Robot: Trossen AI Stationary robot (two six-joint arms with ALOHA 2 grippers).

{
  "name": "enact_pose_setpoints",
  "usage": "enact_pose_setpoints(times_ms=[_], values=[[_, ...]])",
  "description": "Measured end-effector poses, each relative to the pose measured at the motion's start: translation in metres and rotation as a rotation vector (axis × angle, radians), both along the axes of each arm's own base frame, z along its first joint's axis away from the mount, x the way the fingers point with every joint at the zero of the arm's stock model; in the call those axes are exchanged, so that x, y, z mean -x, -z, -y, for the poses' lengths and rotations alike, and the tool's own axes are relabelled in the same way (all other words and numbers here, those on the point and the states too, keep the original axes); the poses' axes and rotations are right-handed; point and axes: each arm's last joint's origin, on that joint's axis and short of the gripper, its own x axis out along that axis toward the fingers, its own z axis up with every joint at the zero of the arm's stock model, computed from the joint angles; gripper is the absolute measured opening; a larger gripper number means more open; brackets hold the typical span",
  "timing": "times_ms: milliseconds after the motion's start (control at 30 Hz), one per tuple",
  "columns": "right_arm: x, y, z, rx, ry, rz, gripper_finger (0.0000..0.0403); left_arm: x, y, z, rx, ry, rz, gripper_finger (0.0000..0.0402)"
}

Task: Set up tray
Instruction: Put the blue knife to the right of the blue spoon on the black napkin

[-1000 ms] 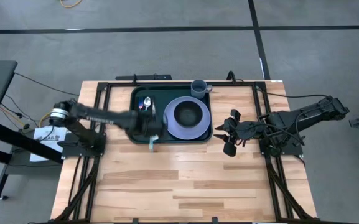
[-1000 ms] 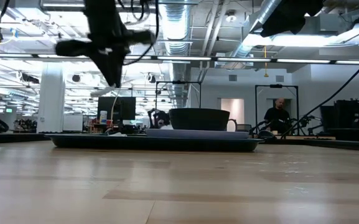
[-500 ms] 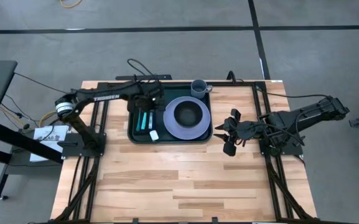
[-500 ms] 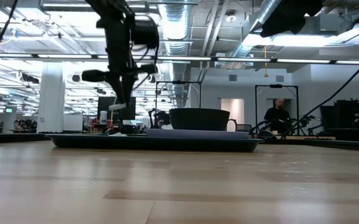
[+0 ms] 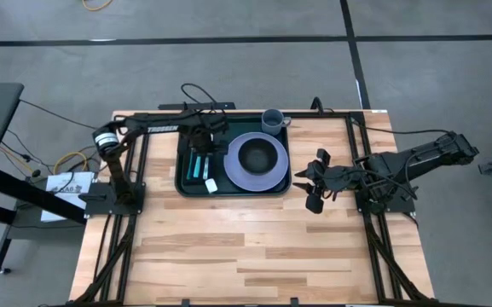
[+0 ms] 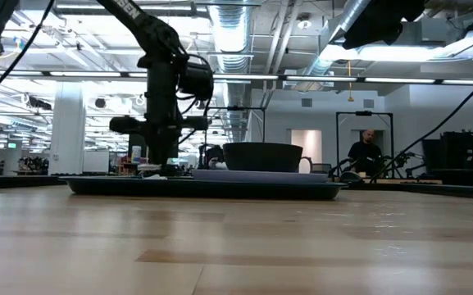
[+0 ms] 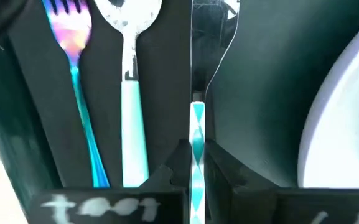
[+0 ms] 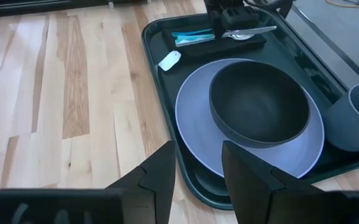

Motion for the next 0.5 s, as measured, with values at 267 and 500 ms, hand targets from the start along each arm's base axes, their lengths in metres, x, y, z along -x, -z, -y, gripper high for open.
enact_pose_setpoints(times_ms=[267, 500], values=[[0.0, 0.0, 0.0, -0.001, 0.0, 0.001, 0.0123, -0.003, 0.021, -0.006, 0.074, -0.01, -0.032, 0.0002], [0.0, 0.0, 0.0, -0.001, 0.001, 0.001, 0.0123, 0.002, 0.025, -0.017, 0.052, -0.054, -0.051, 0.0003]])
